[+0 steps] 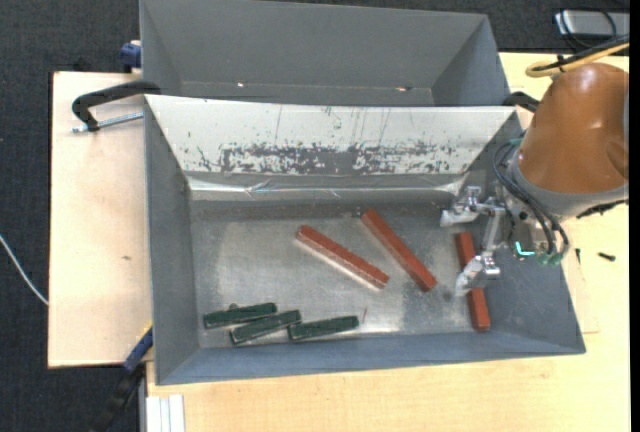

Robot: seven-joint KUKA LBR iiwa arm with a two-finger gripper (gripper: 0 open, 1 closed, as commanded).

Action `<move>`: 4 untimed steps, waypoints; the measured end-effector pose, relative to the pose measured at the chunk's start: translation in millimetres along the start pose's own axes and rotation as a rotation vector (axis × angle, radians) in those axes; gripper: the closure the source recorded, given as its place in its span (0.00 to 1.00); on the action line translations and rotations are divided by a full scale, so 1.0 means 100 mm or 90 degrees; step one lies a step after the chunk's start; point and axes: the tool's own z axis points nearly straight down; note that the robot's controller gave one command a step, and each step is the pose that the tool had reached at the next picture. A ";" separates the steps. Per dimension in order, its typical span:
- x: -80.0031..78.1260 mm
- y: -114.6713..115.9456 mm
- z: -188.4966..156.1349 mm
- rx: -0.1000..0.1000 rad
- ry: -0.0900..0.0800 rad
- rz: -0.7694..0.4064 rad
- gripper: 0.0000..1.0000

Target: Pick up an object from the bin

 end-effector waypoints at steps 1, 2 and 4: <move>-0.01 0.00 -0.04 0.001 -0.004 -0.001 1.00; -0.01 0.01 -0.04 0.001 -0.004 -0.001 1.00; -0.21 -0.05 -0.27 0.003 -0.009 -0.245 0.00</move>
Offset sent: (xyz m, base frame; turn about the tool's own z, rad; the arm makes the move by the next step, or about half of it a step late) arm 0.0000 0.0000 0.0000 0.0000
